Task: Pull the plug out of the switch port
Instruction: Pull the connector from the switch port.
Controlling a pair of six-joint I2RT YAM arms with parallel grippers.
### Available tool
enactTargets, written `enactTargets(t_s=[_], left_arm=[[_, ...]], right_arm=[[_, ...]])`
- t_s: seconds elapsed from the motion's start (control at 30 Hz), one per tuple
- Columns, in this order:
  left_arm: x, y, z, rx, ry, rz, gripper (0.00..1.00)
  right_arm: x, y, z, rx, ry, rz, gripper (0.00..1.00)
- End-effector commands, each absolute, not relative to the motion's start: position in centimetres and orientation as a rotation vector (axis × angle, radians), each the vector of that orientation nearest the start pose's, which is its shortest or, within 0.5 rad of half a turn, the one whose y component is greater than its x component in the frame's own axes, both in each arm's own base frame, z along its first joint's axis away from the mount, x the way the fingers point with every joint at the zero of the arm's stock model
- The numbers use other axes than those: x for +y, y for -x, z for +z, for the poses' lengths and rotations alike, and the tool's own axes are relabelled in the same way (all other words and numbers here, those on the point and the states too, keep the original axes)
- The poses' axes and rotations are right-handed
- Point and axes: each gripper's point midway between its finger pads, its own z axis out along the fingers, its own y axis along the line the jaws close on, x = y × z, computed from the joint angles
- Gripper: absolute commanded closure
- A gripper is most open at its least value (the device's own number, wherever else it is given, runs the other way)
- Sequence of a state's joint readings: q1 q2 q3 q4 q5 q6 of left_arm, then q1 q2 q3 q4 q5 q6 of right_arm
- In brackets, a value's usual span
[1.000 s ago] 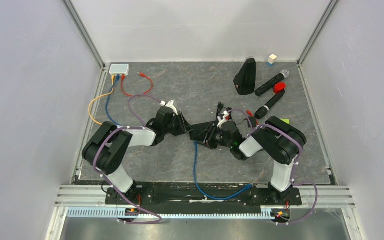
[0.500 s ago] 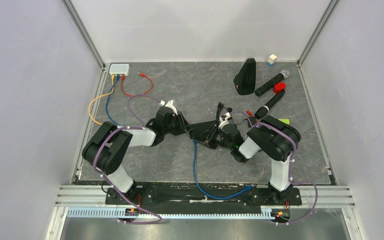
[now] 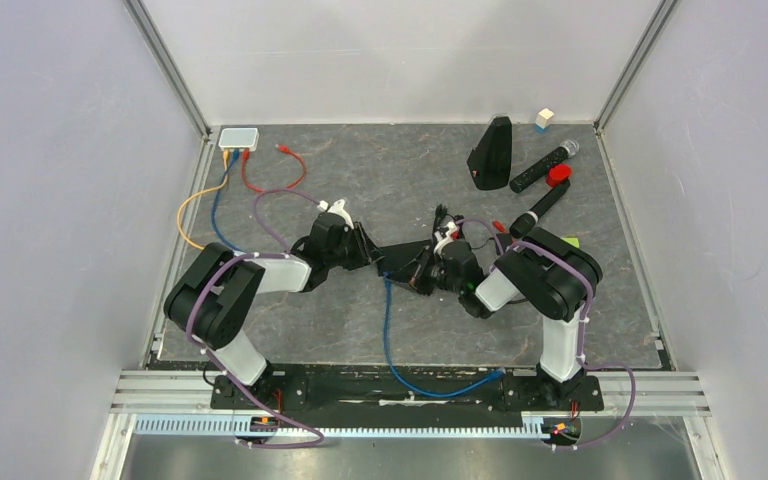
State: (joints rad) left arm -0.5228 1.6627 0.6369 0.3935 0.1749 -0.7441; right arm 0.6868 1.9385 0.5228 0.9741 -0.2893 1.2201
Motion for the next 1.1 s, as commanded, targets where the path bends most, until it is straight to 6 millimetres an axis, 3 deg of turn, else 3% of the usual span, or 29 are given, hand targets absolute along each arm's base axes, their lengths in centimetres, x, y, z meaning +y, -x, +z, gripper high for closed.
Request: enactTargets(t_s=[0.0, 0.27, 0.67, 1.07], left_arm=[[-23.0, -27.3, -2.1, 2.581, 0.18, -0.741, 0.64], [-22.9, -27.5, -2.2, 2.577, 0.204, -0.723, 0.64], [-22.7, -27.6, -2.5, 2.581, 0.234, -0.707, 0.64], [-22.4, -27.4, -2.7, 2.578, 0.268, -0.705, 0.65]], right_arm=[[31.1, -22.7, -4.1, 2.572, -0.365, 1.242, 1.0], [29.5, -19.1, -5.3, 2.662, -0.248, 1.233, 1.0], [29.4, -17.1, -5.8, 2.731, -0.1, 1.224, 1.0], [29.1, -16.7, -5.1, 2.726, -0.045, 1.213, 1.0]])
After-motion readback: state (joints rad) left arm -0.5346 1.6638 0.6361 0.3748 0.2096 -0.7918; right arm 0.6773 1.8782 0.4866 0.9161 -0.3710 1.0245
